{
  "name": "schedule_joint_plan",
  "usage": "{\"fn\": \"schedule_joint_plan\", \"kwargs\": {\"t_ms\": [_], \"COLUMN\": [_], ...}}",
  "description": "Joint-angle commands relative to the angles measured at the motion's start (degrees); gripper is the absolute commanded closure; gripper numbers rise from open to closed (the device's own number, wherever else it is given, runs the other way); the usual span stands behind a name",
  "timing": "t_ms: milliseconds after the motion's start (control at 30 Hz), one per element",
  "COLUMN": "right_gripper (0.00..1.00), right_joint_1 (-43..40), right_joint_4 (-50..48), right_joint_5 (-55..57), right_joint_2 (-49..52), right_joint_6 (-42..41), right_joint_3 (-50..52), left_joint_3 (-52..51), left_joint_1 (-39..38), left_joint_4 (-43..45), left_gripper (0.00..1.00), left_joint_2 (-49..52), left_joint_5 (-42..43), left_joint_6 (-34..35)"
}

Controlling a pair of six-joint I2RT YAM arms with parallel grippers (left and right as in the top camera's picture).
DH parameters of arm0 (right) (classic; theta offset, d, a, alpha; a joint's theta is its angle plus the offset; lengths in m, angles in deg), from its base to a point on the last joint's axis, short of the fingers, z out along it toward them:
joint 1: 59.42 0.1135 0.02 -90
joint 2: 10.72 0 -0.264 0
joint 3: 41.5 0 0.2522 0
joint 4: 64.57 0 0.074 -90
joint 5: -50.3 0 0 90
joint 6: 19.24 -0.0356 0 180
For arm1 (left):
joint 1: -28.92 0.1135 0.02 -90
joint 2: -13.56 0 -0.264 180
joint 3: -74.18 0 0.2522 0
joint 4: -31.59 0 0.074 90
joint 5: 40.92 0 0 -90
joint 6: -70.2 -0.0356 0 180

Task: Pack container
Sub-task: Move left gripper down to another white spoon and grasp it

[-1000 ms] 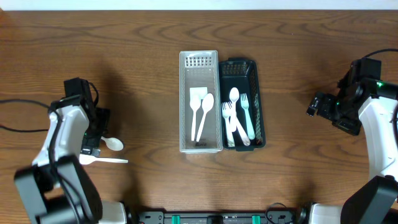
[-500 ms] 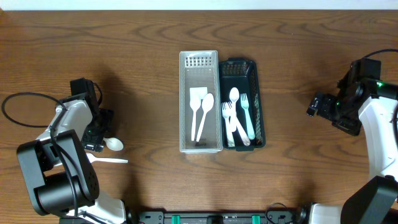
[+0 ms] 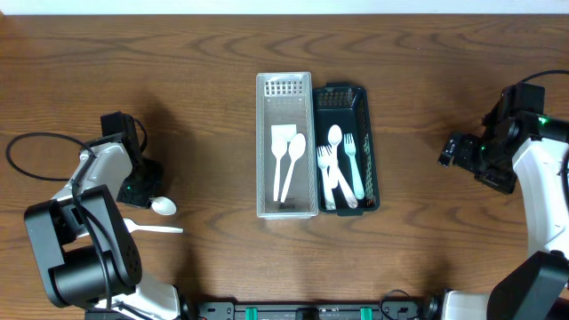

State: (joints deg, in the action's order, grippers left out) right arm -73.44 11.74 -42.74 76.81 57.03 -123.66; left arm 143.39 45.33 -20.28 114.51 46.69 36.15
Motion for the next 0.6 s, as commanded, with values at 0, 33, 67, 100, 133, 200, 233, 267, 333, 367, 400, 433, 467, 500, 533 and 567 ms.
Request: {"fn": "schedule_joint_plan", "kwargs": {"t_ms": [0, 33, 67, 100, 133, 200, 233, 267, 333, 367, 400, 433, 467, 500, 533, 567], "right_gripper": [0.01, 0.01, 0.01, 0.01, 0.01, 0.01, 0.01, 0.01, 0.01, 0.01, 0.01, 0.01, 0.01, 0.01, 0.01, 0.01], "right_joint_1": [-0.2, -0.2, -0.2, -0.2, -0.2, -0.2, -0.2, -0.2, -0.2, -0.2, -0.2, -0.2, -0.2, -0.2, -0.2, -0.2], "right_joint_4": [0.1, 0.1, 0.1, 0.1, 0.1, 0.1, 0.2, 0.2, 0.3, 0.4, 0.4, 0.5, 0.5, 0.5, 0.5, 0.5], "right_joint_5": [-0.2, -0.2, -0.2, -0.2, -0.2, -0.2, -0.2, -0.2, -0.2, -0.2, -0.2, -0.2, -0.2, -0.2, -0.2, -0.2], "right_joint_2": [-0.2, -0.2, -0.2, -0.2, -0.2, -0.2, -0.2, -0.2, -0.2, -0.2, -0.2, -0.2, -0.2, -0.2, -0.2, -0.2], "right_joint_6": [1.0, 1.0, 1.0, 1.0, 1.0, 1.0, 1.0, 0.9, 1.0, 0.9, 0.9, 0.9, 0.9, 0.9, 0.9, 0.9], "right_joint_3": [0.2, 0.2, 0.2, 0.2, 0.2, 0.2, 0.2, 0.2, 0.2, 0.2, 0.2, 0.2, 0.2, 0.2, 0.2, 0.2], "left_joint_3": [-0.6, -0.6, -0.6, -0.6, -0.6, -0.6, -0.6, -0.6, -0.5, -0.5, -0.4, -0.3, -0.2, -0.1, 0.1, 0.5], "left_joint_1": [0.3, 0.3, 0.3, 0.3, 0.3, 0.3, 0.3, 0.3, 0.3, 0.3, 0.2, 0.2, 0.0, -0.2, -0.5, -1.0], "left_joint_4": [-0.8, -0.8, -0.8, -0.8, -0.8, -0.6, -0.6, -0.6, -0.6, -0.6, -0.6, -0.7, -0.8, -1.1, -1.6, -2.2], "left_gripper": [0.65, 0.66, 0.66, 0.66, 0.66, 0.66, 0.71, 0.75, 0.82, 0.87, 0.89, 0.91, 0.94, 0.94, 0.94, 0.94], "left_joint_2": [1.8, 1.8, 1.8, 1.7, 1.7, 1.6, 1.5, 1.5, 1.2, 1.0, 0.7, 0.2, -0.4, -1.0, -1.9, -3.1], "left_joint_5": [0.5, 0.5, 0.5, 0.5, 0.5, 0.5, 0.4, 0.4, 0.4, 0.4, 0.4, 0.4, 0.4, 0.3, 0.2, 0.2], "left_joint_6": [-2.5, -3.3, -4.4, -5.5, -6.6, -8.5, -9.6, -10.4, -11.5, -12.2, -13.4, -14.5, -15.5, -16.3, -17.2, -18.5]}}
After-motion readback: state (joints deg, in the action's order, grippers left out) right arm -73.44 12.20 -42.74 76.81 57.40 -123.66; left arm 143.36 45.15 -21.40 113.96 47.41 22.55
